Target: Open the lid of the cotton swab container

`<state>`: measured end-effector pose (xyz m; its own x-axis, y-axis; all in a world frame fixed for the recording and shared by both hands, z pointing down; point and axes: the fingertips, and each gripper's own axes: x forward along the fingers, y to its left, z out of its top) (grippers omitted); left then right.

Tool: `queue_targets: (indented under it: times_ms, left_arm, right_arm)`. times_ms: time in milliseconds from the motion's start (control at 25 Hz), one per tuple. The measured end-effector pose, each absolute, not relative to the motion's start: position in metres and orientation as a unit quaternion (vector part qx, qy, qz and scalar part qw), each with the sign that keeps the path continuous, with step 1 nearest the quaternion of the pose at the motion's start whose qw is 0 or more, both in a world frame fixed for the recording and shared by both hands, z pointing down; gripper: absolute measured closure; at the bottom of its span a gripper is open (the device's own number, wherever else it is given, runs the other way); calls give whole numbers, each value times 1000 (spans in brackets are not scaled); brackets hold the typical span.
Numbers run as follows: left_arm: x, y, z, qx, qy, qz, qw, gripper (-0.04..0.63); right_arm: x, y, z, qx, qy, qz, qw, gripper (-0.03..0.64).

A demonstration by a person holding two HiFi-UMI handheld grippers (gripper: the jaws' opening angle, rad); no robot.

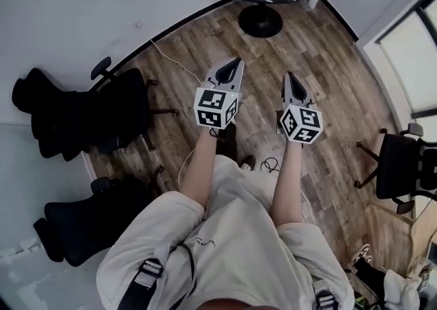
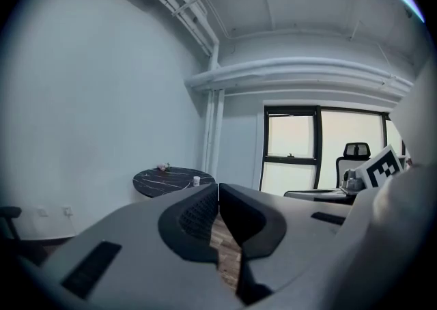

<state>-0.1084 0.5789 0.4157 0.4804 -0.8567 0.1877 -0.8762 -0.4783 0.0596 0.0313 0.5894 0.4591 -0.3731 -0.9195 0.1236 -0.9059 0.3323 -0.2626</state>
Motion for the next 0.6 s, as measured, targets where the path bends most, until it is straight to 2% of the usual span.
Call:
queue_targets:
  times_ms: [400, 600]
  left_arm:
    - [-110, 479, 399, 853, -516, 40, 63, 572]
    - [-123, 416, 390, 847, -527, 13, 64, 572]
  right_arm:
    - [35, 507, 452, -560, 818, -131, 21, 580]
    - [51, 449, 448, -608, 783, -131, 31, 581]
